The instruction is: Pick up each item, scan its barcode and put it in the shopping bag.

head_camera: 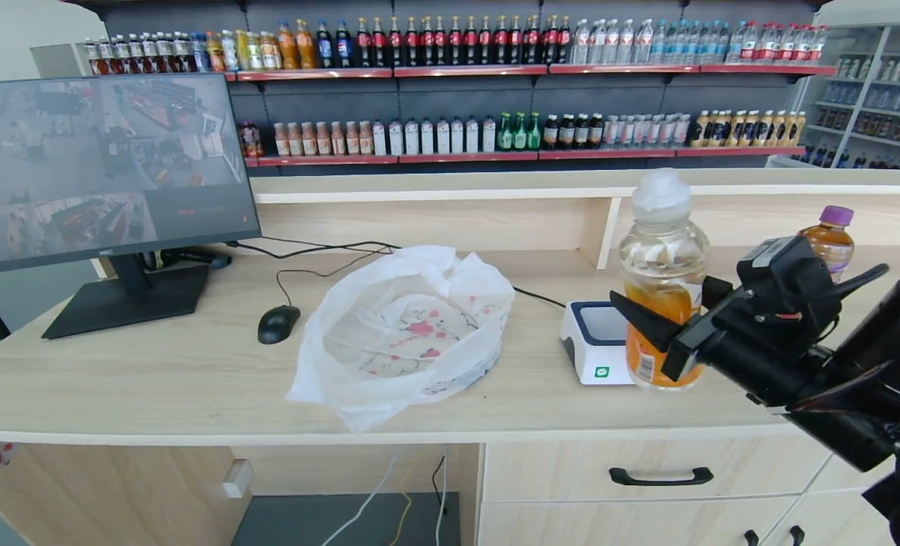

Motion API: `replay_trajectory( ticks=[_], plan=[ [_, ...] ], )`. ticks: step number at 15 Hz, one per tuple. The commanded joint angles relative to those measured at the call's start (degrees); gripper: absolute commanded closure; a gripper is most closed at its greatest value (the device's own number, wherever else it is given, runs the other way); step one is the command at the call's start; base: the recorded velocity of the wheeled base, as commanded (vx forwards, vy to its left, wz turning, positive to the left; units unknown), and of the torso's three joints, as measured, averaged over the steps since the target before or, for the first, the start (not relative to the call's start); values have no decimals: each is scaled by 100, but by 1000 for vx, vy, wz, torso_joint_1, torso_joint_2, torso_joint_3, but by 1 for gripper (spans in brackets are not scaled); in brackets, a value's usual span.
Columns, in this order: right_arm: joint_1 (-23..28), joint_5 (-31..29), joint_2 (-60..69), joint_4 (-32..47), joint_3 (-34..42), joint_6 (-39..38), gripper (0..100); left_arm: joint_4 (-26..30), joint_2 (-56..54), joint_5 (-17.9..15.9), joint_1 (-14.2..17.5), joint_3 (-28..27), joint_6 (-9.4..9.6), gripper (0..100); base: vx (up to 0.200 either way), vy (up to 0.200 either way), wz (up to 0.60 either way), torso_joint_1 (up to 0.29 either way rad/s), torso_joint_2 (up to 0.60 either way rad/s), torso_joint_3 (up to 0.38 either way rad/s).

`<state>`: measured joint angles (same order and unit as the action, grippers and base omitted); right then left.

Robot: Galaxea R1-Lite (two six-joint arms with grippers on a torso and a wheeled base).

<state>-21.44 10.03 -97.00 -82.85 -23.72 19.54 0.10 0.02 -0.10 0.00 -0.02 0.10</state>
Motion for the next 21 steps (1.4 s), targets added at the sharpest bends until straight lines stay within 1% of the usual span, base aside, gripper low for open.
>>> replay_trajectory(
  ticks=[1, 3, 5, 7, 9, 12, 13, 15, 21],
  plan=[
    [70, 87, -812, -627, -168, 621, 100, -1, -2, 1, 0, 2, -1, 0, 0, 0, 0, 0, 0, 0],
    [9, 16, -1172, -715, -431, 1298, 100, -1, -2, 1, 0, 2, -1, 0, 0, 0, 0, 0, 0, 0],
    [114, 87, -1339, -715, -985, 1992, 100, -1, -2, 1, 0, -6, -1, 0, 0, 0, 0, 0, 0, 0],
    [79, 113, -1488, -715, -1302, 2326, 100, -1, -2, 1, 0, 2, -1, 0, 0, 0, 0, 0, 0, 0],
    [61, 482, -1532, -715, -1425, 2783, 100, -1, -2, 1, 0, 2, -1, 0, 0, 0, 0, 0, 0, 0],
    [70, 1422, -1673, -715, -1609, 3240, 100, -1, -2, 1, 0, -6, -1, 0, 0, 0, 0, 0, 0, 0],
    [70, 1642, -1735, -715, -1706, 3346, 100, -1, -2, 1, 0, 2, -1, 0, 0, 0, 0, 0, 0, 0],
    [70, 1985, -1796, -715, -1750, 3530, 100, -1, -2, 1, 0, -6, -1, 0, 0, 0, 0, 0, 0, 0],
    [184, 2714, -2104, -715, -1785, 4216, 100, -1, -2, 1, 0, -6, -1, 0, 0, 0, 0, 0, 0, 0]
  ],
)
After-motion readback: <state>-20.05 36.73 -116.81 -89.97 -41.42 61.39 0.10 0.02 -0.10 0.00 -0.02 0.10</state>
